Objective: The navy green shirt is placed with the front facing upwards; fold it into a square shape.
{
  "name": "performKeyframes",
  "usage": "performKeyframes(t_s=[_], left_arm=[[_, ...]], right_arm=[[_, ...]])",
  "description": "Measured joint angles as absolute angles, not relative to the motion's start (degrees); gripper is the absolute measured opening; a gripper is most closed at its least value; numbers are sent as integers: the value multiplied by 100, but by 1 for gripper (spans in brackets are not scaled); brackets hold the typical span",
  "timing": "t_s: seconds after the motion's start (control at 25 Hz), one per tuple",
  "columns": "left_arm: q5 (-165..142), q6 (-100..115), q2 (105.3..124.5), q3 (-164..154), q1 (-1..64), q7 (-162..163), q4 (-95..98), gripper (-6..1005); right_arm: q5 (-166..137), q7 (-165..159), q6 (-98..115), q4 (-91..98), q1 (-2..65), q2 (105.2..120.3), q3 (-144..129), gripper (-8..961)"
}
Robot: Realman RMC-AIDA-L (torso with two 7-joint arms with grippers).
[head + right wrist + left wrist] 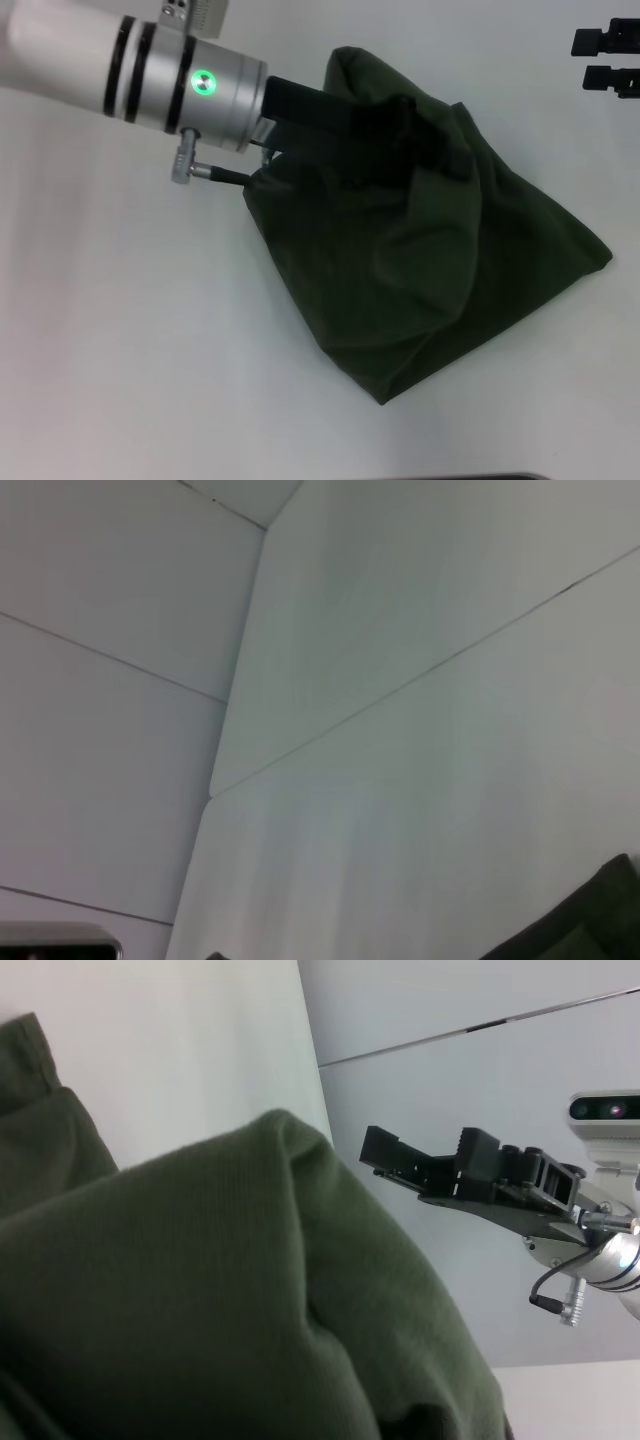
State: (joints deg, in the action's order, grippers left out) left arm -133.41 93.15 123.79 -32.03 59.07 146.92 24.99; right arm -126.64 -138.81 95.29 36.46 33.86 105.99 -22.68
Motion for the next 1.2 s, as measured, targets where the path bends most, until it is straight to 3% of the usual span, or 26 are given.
performKeyframes(t_s=[0.76, 0.96, 1.04, 1.2], left_arm=[[-12366, 8754, 12372, -3352, 5844, 14378, 1837, 269], [-12350, 8795, 12374, -3384, 5844, 14380, 1864, 486], [-12332, 8911, 12358, -3372, 5822, 14381, 1951, 726], [-12330, 9202, 12298, -3377, 5724, 14379, 2157, 863]], right_arm=[[-12665, -13920, 9459, 3646, 3392, 10590, -2241, 732], [-12665, -13922, 9447, 3643, 3393, 10590, -2241, 733], [-12665, -13922, 9447, 3641, 3393, 10590, -2241, 733], [-12672, -13922, 9446, 3638, 3393, 10588, -2267, 733]])
